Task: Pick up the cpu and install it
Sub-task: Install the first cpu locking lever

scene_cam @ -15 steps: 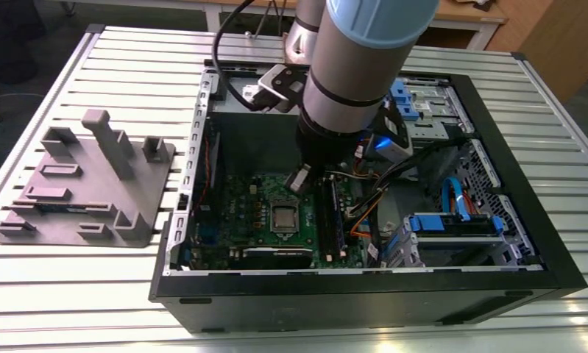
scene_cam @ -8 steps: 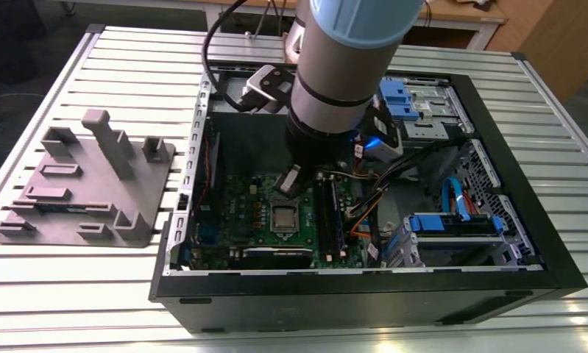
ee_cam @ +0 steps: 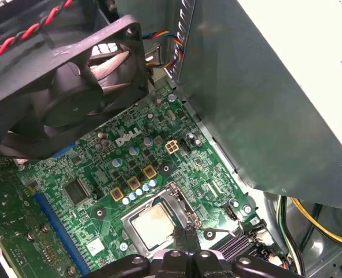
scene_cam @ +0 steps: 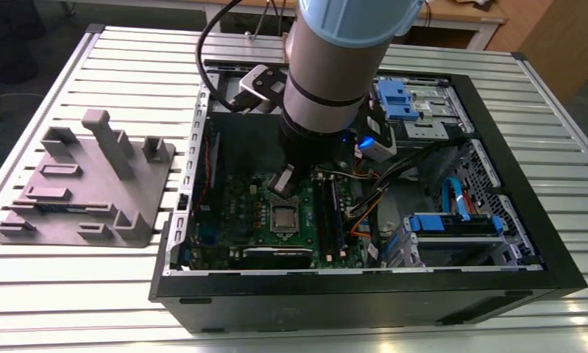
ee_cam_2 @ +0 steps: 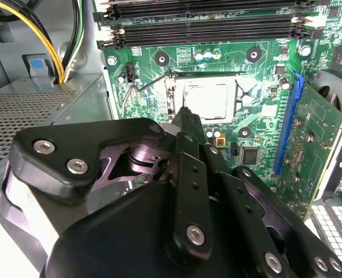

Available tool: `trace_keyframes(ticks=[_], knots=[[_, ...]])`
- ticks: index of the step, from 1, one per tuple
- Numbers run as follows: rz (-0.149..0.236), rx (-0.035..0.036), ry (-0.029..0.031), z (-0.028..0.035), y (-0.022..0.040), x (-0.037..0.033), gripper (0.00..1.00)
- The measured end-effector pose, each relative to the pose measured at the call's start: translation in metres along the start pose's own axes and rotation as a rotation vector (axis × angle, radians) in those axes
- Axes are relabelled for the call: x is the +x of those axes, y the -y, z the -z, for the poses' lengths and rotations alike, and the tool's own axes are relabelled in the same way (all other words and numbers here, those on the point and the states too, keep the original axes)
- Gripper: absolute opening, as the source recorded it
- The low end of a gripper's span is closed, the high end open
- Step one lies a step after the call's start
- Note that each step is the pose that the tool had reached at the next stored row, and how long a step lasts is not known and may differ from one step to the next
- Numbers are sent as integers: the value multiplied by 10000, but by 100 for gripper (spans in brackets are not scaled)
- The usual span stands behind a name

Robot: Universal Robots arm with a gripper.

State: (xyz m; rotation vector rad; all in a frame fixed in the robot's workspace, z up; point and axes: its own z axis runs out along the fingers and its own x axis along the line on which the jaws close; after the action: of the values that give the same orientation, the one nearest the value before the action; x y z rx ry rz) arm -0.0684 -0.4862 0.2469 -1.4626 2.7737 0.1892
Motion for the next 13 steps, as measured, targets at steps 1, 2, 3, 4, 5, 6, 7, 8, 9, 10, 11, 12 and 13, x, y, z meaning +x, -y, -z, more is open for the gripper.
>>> trace_keyframes(ticks=[1,2,3,4,5,6,7,8,9,10,11,12,13], knots=[[0,0,0,0,-1,-1,10],[0,0,0,-1,-2,-3,10],[-1,0,-1,-1,-2,-3,10],[0,-1,0,-2,-2,-3,10],[0,-1,1,-2,-2,-3,10],[0,-1,2,-2,-2,-3,10],[0,-2,2,-2,-2,-3,10],[0,-2,3,-2,-2,-4,10],[0,-2,3,-2,-3,-4,10],[0,-2,3,-2,-3,-4,10],[-1,-3,3,-2,-4,-6,10],[-1,-1,0,-2,-6,-9,10],[-1,3,-8,-1,-7,-10,10]])
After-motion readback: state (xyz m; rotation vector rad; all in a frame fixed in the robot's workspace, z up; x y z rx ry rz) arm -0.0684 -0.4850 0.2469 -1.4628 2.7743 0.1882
